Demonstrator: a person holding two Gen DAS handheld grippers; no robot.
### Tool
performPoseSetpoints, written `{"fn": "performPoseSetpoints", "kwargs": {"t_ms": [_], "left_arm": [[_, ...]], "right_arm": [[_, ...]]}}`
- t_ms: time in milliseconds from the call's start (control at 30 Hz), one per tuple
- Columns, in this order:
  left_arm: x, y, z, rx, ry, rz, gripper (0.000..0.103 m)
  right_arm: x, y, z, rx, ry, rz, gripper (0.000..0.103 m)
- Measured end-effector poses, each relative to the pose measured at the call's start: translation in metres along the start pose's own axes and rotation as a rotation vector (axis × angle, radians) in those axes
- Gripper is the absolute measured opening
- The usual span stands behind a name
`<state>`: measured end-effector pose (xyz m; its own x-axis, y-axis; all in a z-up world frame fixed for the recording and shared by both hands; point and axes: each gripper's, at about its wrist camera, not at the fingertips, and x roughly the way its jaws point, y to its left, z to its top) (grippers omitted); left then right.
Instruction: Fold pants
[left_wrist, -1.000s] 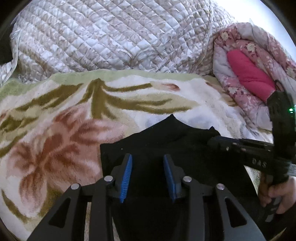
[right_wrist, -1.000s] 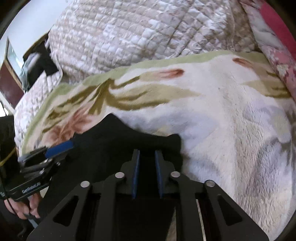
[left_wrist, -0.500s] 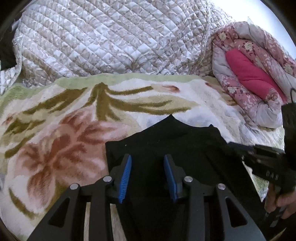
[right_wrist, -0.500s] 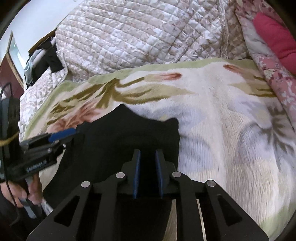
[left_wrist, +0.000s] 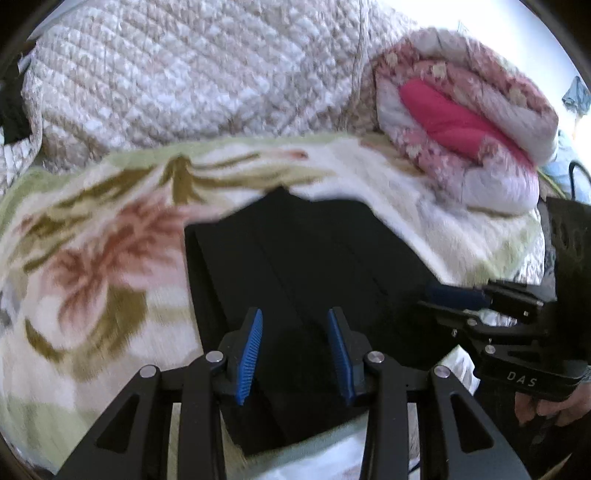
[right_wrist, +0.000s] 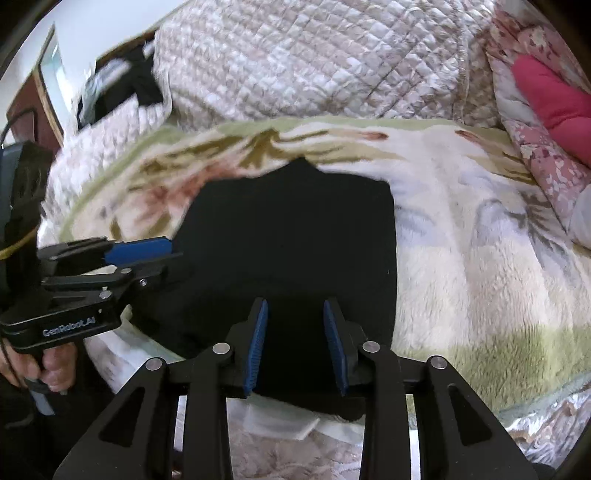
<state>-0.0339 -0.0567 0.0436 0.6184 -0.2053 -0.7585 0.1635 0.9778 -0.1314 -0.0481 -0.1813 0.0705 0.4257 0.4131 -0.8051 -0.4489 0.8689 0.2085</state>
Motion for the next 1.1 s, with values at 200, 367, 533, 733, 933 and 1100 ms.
{"fn": "performPoseSetpoints", "kwargs": {"t_ms": [200, 367, 533, 733, 933, 1100], "left_arm": [[0.001, 0.009, -0.015, -0.036, 0.008, 0.027, 0.045], [0.003, 0.013, -0.018, -0.051, 0.009, 0.032, 0.050], [0.002, 0.017, -0.018, -0.061, 0.006, 0.029, 0.050], [0.001, 0.041, -0.014, -0.124, -0.002, 0.027, 0.050], [0.015, 0.059, -0.004, -0.202, 0.003, -0.044, 0.050], [0.028, 0.069, 0.004, -0.261, 0.007, -0.112, 0.056]], "right_arm": [[0.000, 0.006, -0.004, -0.029, -0.021, 0.001, 0.045], [0.001, 0.015, -0.008, -0.073, -0.033, -0.034, 0.049], [-0.005, 0.006, -0.002, -0.023, -0.020, -0.013, 0.049], [-0.004, -0.044, 0.007, 0.174, 0.000, 0.004, 0.050], [0.016, -0.070, 0.011, 0.329, 0.038, 0.131, 0.051], [0.029, -0.073, 0.024, 0.340, 0.023, 0.178, 0.053]]}}
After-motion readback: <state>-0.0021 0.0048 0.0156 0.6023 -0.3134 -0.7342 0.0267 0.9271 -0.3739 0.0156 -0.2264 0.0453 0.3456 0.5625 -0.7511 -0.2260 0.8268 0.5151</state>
